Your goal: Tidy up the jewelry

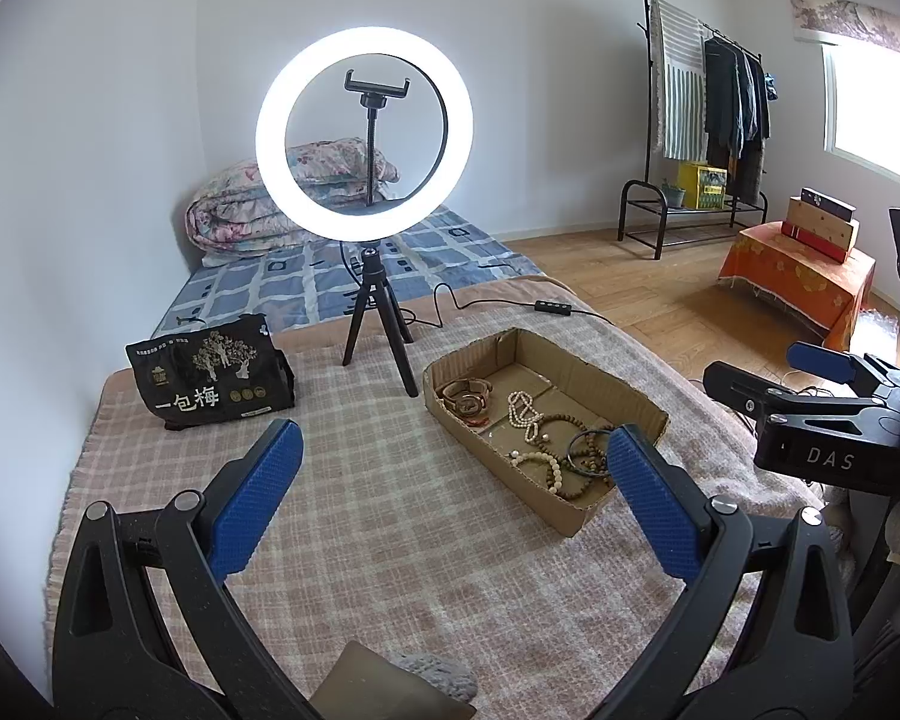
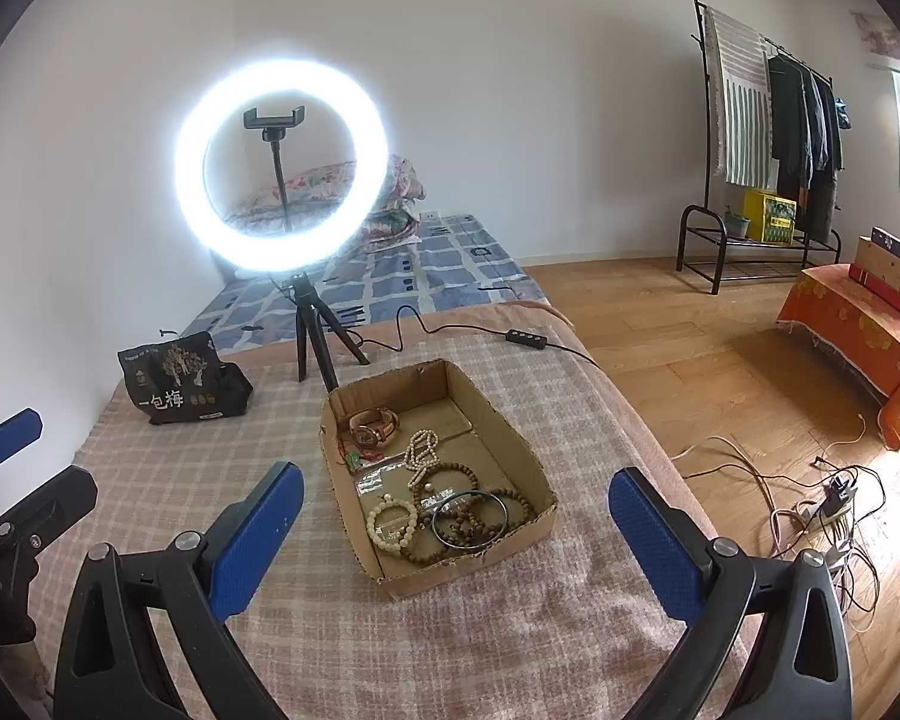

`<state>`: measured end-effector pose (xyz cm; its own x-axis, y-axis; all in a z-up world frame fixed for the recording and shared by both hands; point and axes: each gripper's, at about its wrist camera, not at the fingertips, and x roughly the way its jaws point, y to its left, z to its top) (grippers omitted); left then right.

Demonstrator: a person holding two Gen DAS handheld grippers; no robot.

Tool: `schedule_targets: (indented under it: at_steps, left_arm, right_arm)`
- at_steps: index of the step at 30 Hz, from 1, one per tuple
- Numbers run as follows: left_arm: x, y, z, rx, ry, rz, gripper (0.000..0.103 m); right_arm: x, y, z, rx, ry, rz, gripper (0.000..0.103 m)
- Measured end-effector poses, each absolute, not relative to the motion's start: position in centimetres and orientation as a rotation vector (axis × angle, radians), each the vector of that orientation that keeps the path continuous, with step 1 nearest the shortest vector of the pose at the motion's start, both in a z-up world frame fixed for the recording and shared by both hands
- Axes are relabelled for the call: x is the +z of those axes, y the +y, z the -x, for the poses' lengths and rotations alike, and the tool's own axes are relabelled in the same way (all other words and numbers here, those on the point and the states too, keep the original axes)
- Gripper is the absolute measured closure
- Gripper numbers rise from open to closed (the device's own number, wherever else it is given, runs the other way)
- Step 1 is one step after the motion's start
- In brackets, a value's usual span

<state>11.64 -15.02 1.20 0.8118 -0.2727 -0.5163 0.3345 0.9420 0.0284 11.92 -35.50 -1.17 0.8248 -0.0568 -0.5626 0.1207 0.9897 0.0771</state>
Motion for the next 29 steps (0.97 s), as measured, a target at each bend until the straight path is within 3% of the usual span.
schedule_targets:
  at_steps: [29]
  left_arm:
    - [1.93,-14.75,-11.97,-0.303,0.512,-0.134,0.000]
  right_arm:
    - [-1.56,-35.30,-11.98,-0.085,0.615,-0.109,0.000]
